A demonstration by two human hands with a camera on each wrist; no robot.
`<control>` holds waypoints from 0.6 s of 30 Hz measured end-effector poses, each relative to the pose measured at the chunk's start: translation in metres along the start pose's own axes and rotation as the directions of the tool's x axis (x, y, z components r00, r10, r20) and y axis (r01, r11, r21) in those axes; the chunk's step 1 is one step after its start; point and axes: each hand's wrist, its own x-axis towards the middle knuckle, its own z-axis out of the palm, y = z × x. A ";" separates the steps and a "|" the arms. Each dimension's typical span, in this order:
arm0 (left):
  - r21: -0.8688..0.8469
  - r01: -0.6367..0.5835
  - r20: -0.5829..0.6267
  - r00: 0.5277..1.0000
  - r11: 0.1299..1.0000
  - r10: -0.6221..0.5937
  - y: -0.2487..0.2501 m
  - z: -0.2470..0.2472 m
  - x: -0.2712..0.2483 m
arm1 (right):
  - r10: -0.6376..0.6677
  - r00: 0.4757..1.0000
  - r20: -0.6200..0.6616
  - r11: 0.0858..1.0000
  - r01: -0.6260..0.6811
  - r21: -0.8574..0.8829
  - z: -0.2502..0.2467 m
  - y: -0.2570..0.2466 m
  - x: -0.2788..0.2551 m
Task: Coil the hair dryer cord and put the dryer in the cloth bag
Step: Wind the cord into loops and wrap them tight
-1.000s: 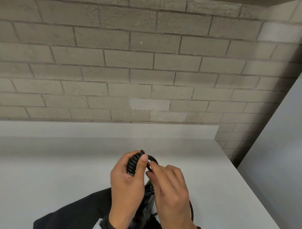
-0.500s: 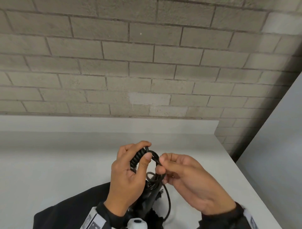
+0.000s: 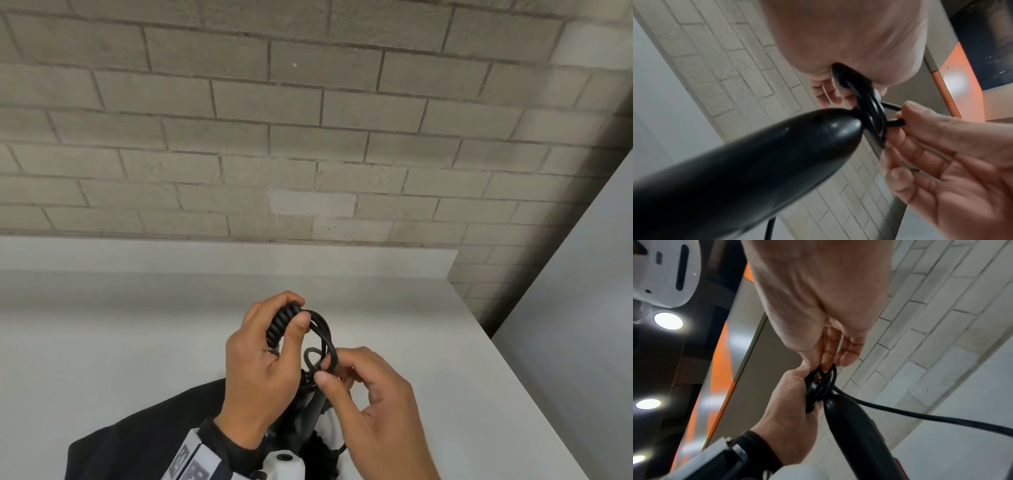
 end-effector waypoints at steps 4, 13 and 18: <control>0.016 -0.031 -0.008 0.999 0.999 0.031 -0.002 0.001 -0.001 | 0.138 0.988 0.071 0.987 -0.143 0.078 -0.007 -0.008 0.003; -0.024 -0.072 0.044 0.996 0.997 0.073 0.004 0.003 -0.006 | 0.322 0.727 0.607 -0.052 -0.626 0.778 -0.039 -0.015 0.022; -0.150 0.038 -0.019 0.999 0.988 -0.041 0.002 0.004 -0.007 | 0.260 0.933 0.247 0.383 -0.335 0.861 -0.013 0.009 0.001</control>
